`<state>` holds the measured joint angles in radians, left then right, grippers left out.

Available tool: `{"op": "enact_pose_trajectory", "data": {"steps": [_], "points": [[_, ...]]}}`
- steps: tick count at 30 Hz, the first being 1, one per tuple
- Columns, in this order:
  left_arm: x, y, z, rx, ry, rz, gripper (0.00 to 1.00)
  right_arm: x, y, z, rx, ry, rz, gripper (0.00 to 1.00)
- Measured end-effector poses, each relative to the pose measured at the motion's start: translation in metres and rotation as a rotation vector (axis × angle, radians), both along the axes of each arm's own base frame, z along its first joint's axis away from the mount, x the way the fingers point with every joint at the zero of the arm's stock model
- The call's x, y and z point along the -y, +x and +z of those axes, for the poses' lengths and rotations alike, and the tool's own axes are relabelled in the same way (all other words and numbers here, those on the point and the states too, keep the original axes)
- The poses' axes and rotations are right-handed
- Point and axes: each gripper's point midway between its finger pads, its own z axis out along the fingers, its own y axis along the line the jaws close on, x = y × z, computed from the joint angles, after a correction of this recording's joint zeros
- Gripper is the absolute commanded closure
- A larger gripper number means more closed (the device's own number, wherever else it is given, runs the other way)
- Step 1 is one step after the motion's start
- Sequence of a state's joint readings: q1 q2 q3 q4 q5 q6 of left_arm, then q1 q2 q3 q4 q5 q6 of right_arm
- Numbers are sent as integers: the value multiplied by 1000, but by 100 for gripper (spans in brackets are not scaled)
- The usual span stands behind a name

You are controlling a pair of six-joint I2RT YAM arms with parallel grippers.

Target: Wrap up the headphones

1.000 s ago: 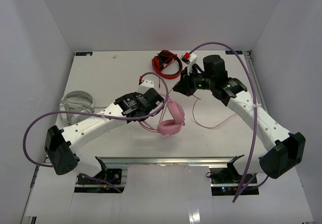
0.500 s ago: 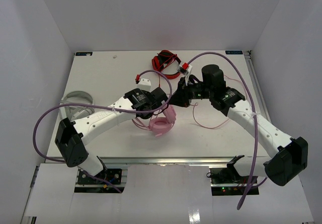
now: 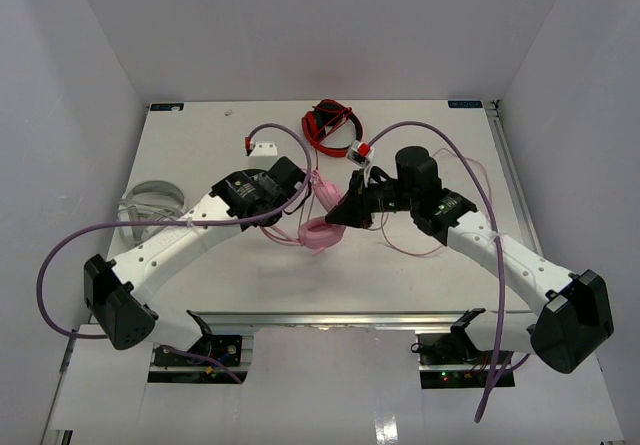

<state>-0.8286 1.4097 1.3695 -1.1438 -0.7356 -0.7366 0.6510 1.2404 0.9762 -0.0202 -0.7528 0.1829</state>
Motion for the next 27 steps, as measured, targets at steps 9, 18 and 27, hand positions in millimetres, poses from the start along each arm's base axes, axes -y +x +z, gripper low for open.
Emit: {"op": "enact_pose_trajectory", "data": {"steps": [9,18,27], "points": [[-16,7,25,69,-125,22,100,-6,-10,-7,-4,21,32,85],[-25,11,18,43,-133,46,100,-20,-31,-11,-22,44,86,85],[-26,11,16,32,-164,65,100,-40,-56,1,29,95,164,87]]}}
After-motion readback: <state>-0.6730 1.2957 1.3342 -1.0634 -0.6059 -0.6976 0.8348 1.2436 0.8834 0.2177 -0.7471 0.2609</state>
